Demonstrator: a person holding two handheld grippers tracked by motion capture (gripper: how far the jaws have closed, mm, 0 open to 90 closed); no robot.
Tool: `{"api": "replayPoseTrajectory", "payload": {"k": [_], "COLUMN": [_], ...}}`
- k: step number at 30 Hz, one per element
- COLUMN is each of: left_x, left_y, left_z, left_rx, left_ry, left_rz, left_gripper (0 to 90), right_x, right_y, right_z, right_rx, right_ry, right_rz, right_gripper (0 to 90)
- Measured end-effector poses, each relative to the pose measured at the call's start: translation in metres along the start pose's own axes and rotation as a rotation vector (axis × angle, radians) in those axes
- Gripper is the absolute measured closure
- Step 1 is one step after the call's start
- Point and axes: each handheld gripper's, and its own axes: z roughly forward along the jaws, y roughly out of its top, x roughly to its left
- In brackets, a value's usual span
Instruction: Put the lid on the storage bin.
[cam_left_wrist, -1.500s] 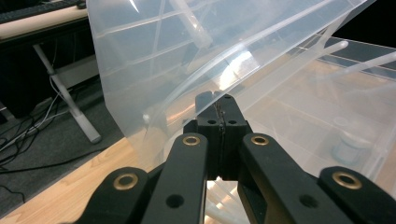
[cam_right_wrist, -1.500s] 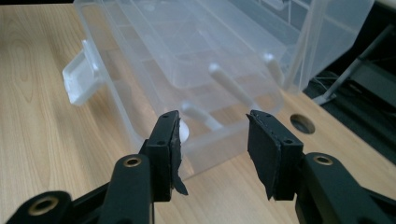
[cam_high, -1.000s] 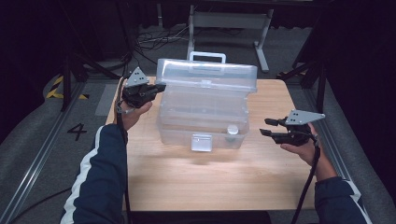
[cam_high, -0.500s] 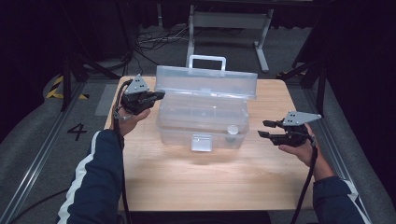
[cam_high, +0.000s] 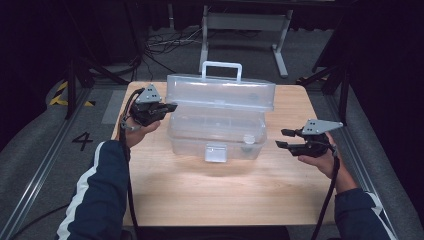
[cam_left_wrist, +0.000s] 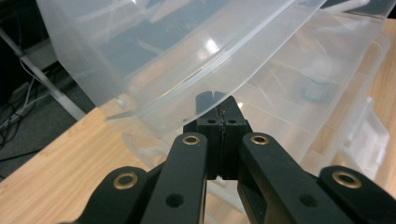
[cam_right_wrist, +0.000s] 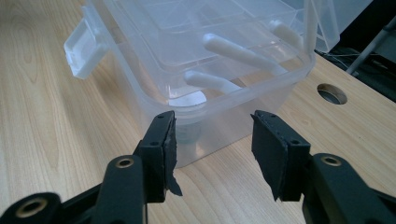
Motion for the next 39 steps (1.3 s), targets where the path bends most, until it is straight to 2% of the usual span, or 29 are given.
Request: {"api": "replayPoseTrajectory", "payload": {"k": [11, 17, 22, 25, 31, 32, 33, 35, 37, 38, 39], "left_x": [-0.004, -0.006, -0.01, -0.013, -0.013, -0.013, -0.013, -0.01, -0.007, -0.005, -0.004], "left_y": [-0.004, -0.01, -0.015, -0.018, -0.019, -0.019, -0.019, -0.019, -0.017, -0.015, -0.014], "left_z": [0.002, 0.006, 0.008, 0.007, 0.004, 0.003, 0.003, 0.0, -0.002, -0.002, -0.004], "left_rx": [0.037, 0.09, 0.113, 0.104, 0.093, 0.071, 0.071, 0.026, 0.0, -0.022, -0.039], "left_ry": [-0.043, -0.081, -0.076, -0.081, -0.09, -0.1, -0.1, -0.111, -0.152, -0.157, -0.176], "left_rz": [-0.007, 0.0, 0.033, 0.022, 0.031, 0.019, 0.019, 0.002, -0.019, -0.031, -0.026], "left_gripper": [90.0, 90.0, 90.0, 90.0, 88.6, 88.1, 87.6, 88.0, 87.9, 88.0, 89.7], "right_x": [-0.001, -0.003, -0.004, -0.004, -0.005, -0.006, -0.006, -0.006, -0.007, -0.007, -0.007], "right_y": [-0.001, -0.002, -0.003, -0.003, -0.004, -0.004, -0.004, -0.005, -0.005, -0.005, -0.005], "right_z": [0.004, 0.006, 0.005, 0.004, 0.005, 0.004, 0.004, 0.003, 0.003, 0.003, 0.004], "right_rx": [0.01, 0.016, 0.015, 0.015, 0.018, 0.016, 0.016, 0.015, 0.014, 0.012, 0.011], "right_ry": [0.008, 0.014, 0.012, 0.016, 0.018, 0.016, 0.016, 0.012, 0.013, 0.014, 0.017], "right_rz": [0.006, 0.012, 0.021, 0.026, 0.028, 0.033, 0.033, 0.035, 0.039, 0.038, 0.04], "right_gripper": [50.4, 50.4, 50.4, 50.4, 50.2, 50.2, 50.2, 50.2, 50.2, 50.2, 50.2]}}
